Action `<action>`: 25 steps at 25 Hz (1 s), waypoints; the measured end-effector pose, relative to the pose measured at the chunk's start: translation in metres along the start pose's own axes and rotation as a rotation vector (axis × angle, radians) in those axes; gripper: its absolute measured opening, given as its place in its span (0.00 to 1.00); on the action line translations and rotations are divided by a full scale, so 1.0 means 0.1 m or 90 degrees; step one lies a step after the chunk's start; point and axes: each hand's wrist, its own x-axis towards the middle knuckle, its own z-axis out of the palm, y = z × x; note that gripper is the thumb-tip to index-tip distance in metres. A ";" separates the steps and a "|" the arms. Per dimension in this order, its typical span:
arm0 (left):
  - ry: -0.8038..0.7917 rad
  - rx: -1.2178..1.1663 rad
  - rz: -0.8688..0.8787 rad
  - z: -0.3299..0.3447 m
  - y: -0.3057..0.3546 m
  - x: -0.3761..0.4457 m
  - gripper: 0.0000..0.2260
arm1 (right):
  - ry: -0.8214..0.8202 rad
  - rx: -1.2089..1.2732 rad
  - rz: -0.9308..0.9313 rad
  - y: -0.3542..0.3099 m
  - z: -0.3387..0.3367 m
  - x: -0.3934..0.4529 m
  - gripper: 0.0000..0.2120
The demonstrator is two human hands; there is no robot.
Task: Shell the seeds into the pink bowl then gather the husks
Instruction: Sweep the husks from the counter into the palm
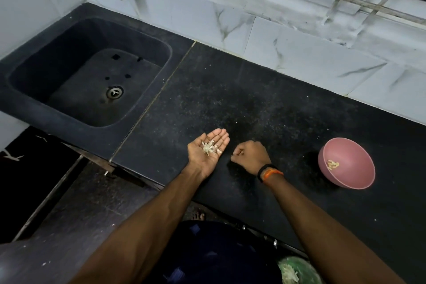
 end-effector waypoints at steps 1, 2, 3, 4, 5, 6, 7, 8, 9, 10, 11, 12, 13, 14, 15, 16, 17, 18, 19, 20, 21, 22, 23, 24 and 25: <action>0.001 0.006 -0.005 -0.01 -0.02 0.00 0.21 | 0.002 0.158 0.050 0.00 -0.03 -0.06 0.02; 0.002 0.014 -0.014 -0.01 -0.06 -0.02 0.21 | 0.024 0.287 0.077 -0.02 -0.06 -0.12 0.03; 0.002 0.023 -0.028 0.00 -0.10 -0.02 0.21 | 0.049 0.374 0.080 -0.03 -0.09 -0.17 0.04; -0.001 0.035 -0.044 0.01 -0.15 -0.03 0.21 | 0.067 0.420 0.068 -0.05 -0.11 -0.22 0.04; -0.006 0.051 -0.061 0.03 -0.20 -0.04 0.21 | 0.080 0.429 0.045 -0.06 -0.14 -0.26 0.05; -0.013 0.065 -0.073 0.06 -0.25 -0.06 0.22 | 0.088 0.390 0.010 -0.09 -0.18 -0.28 0.05; -0.017 0.075 -0.085 0.09 -0.30 -0.07 0.22 | 0.095 0.310 -0.031 -0.09 -0.21 -0.30 0.05; -0.019 0.085 -0.096 0.12 -0.35 -0.08 0.22 | 0.100 0.206 -0.068 -0.07 -0.24 -0.32 0.06; -0.018 0.093 -0.106 0.14 -0.39 -0.09 0.21 | 0.103 0.104 -0.098 -0.06 -0.26 -0.33 0.06; -0.016 0.099 -0.114 0.16 -0.42 -0.11 0.21 | 0.103 0.027 -0.120 -0.05 -0.28 -0.35 0.07; -0.015 0.099 -0.122 0.16 -0.46 -0.12 0.21 | 0.104 -0.022 -0.129 -0.04 -0.29 -0.37 0.06; -0.017 0.097 -0.133 0.16 -0.49 -0.13 0.21 | 0.110 -0.050 -0.131 -0.03 -0.29 -0.40 0.06; -0.021 0.095 -0.144 0.15 -0.52 -0.14 0.21 | 0.118 -0.066 -0.125 -0.01 -0.29 -0.42 0.05; -0.027 0.095 -0.157 0.14 -0.56 -0.16 0.21 | 0.124 -0.072 -0.113 0.01 -0.28 -0.45 0.05; -0.034 0.098 -0.165 0.13 -0.60 -0.17 0.21 | 0.126 -0.075 -0.106 0.03 -0.28 -0.49 0.04; -0.038 0.103 -0.172 0.12 -0.63 -0.18 0.22 | 0.128 -0.076 -0.101 0.06 -0.27 -0.52 0.04; -0.041 0.110 -0.178 0.12 -0.67 -0.19 0.23 | 0.130 -0.070 -0.101 0.09 -0.27 -0.56 0.02; -0.044 0.118 -0.184 0.12 -0.72 -0.20 0.23 | 0.133 -0.058 -0.104 0.12 -0.27 -0.60 0.02; -0.047 0.126 -0.186 0.12 -0.76 -0.21 0.23 | 0.140 -0.047 -0.106 0.15 -0.27 -0.65 0.03; -0.049 0.133 -0.187 0.12 -0.82 -0.23 0.23 | 0.150 -0.039 -0.101 0.19 -0.28 -0.70 0.05; -0.053 0.139 -0.191 0.13 -0.87 -0.25 0.23 | 0.167 -0.034 -0.086 0.23 -0.28 -0.77 0.05; -0.057 0.148 -0.199 0.13 -0.92 -0.27 0.22 | 0.188 -0.031 -0.067 0.26 -0.29 -0.85 0.06; -0.056 0.161 -0.203 0.13 -0.97 -0.30 0.22 | 0.207 -0.030 -0.049 0.28 -0.29 -0.91 0.08; -0.055 0.177 -0.206 0.13 -1.03 -0.33 0.22 | 0.228 -0.028 -0.031 0.32 -0.29 -0.99 0.10; -0.060 0.194 -0.210 0.14 -1.11 -0.39 0.22 | 0.252 -0.020 -0.014 0.37 -0.28 -1.09 0.11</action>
